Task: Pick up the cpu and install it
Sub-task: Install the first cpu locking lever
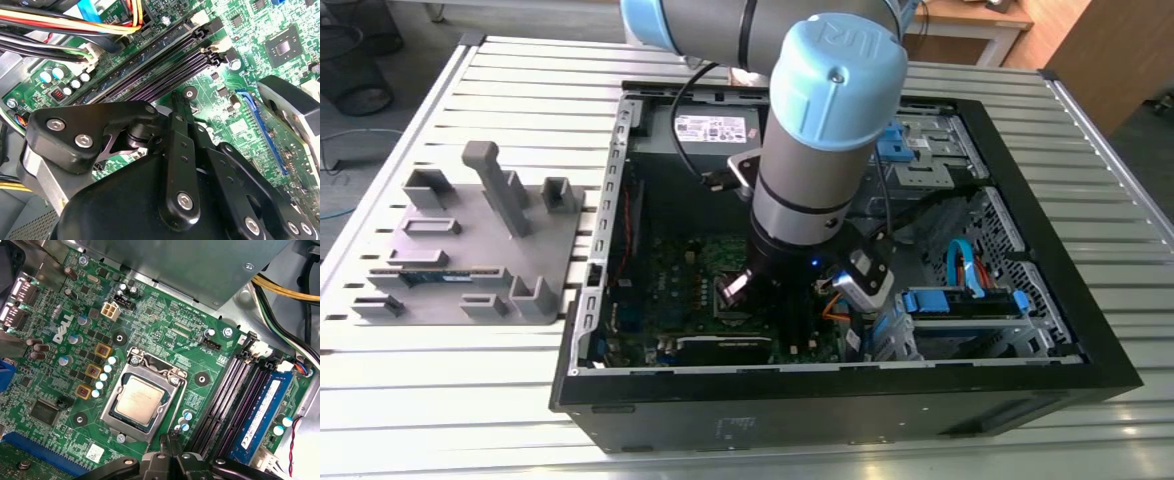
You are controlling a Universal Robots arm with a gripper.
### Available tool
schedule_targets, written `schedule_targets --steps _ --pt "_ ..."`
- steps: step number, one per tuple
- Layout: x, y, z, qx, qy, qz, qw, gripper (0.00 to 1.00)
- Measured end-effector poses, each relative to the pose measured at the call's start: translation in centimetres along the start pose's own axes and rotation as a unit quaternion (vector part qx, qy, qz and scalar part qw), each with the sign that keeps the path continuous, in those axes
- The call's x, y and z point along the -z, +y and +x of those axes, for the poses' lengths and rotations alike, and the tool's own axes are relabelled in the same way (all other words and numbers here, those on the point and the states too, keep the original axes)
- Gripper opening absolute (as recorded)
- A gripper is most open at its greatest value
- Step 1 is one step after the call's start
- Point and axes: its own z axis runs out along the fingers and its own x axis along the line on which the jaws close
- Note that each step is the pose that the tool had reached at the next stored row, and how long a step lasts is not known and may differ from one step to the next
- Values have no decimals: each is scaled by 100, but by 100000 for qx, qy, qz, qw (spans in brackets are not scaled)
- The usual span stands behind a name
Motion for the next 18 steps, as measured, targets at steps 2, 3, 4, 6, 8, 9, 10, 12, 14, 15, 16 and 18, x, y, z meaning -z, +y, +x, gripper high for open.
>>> schedule_targets --steps 2,3,4,6,8,9,10,12,14,15,16,18 --pt "1 -5 3 -1 -52 -112 100000 11" --pt "1 -8 5 3 -84 -181 100000 11" --pt "1 -11 7 7 -116 -240 100000 11" --pt "2 -15 13 7 -171 -352 99999 11" --pt "2 -19 17 9 -200 -413 99999 11" --pt "2 -21 19 10 -213 -433 99999 11" --pt "2 -23 21 15 -223 -447 99999 11" --pt "2 -26 27 21 -245 -461 99999 11" --pt "2 -29 35 12 -282 -481 99998 11" --pt "2 -31 39 16 -307 -503 99998 11" --pt "2 -33 43 21 -342 -529 99998 11" --pt "2 -35 55 12 -403 -568 99998 11"
